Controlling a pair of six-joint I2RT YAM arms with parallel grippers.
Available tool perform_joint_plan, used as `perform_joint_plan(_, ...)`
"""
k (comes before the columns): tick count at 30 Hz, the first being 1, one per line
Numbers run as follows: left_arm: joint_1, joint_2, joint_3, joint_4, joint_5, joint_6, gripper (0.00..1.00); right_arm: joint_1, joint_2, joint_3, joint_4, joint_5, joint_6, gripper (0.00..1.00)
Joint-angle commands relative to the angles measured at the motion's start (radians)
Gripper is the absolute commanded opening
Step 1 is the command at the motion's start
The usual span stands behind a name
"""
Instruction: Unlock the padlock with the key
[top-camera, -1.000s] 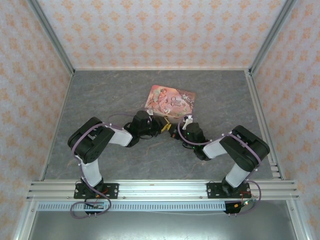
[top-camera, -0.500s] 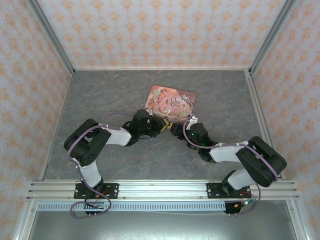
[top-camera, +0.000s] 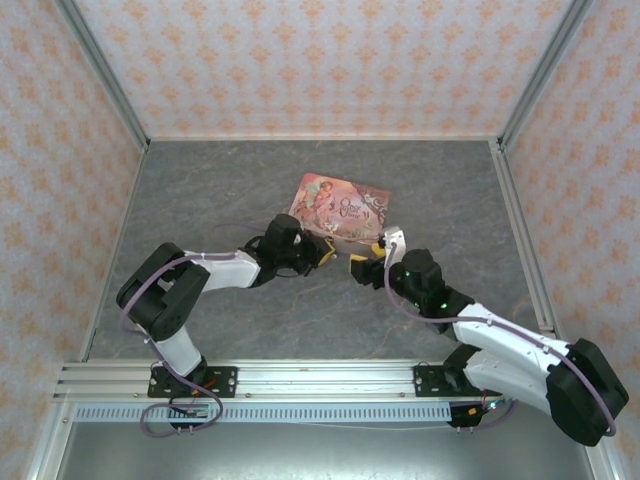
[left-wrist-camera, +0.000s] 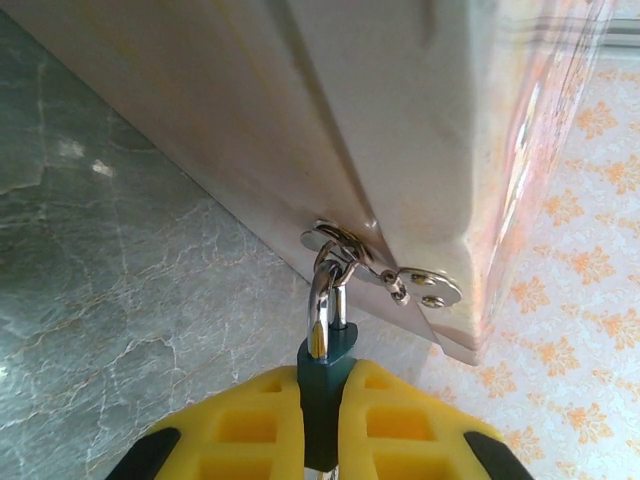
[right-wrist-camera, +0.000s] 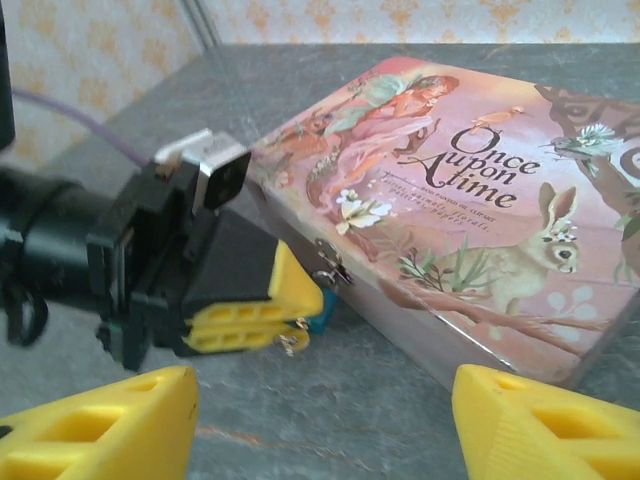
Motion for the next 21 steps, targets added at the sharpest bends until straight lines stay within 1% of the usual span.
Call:
perform_joint_plan(1, -0.004, -0.052, 0.035, -0.051, 0.021, -0.024, 0.00, 0.026, -0.014, 0.055, -0.092, 0.021, -0.198, 0.68)
perform_joint_plan(4, -0.004, -0.065, 0.036, -0.078, 0.017, -0.034, 0.00, 0.104, -0.006, 0.066, -0.102, 0.115, -0.363, 0.69)
perform_joint_plan(7, -0.006, -0.074, 0.043, -0.094, 0.021, -0.047, 0.00, 0.178, 0.018, 0.057, -0.074, 0.213, -0.533, 0.69)
perform_joint_plan(11, -0.009, -0.075, 0.055, -0.114, 0.022, -0.055, 0.00, 0.222, 0.067, 0.038, -0.021, 0.270, -0.727, 0.69)
perform_joint_plan(15, -0.013, -0.067, 0.065, -0.115, 0.029, -0.069, 0.00, 0.231, 0.118, 0.042, 0.002, 0.275, -0.831, 0.69)
perform_joint_plan(21, -0.031, -0.058, 0.077, -0.112, 0.020, -0.087, 0.00, 0.232, 0.209, 0.050, 0.066, 0.279, -0.895, 0.70)
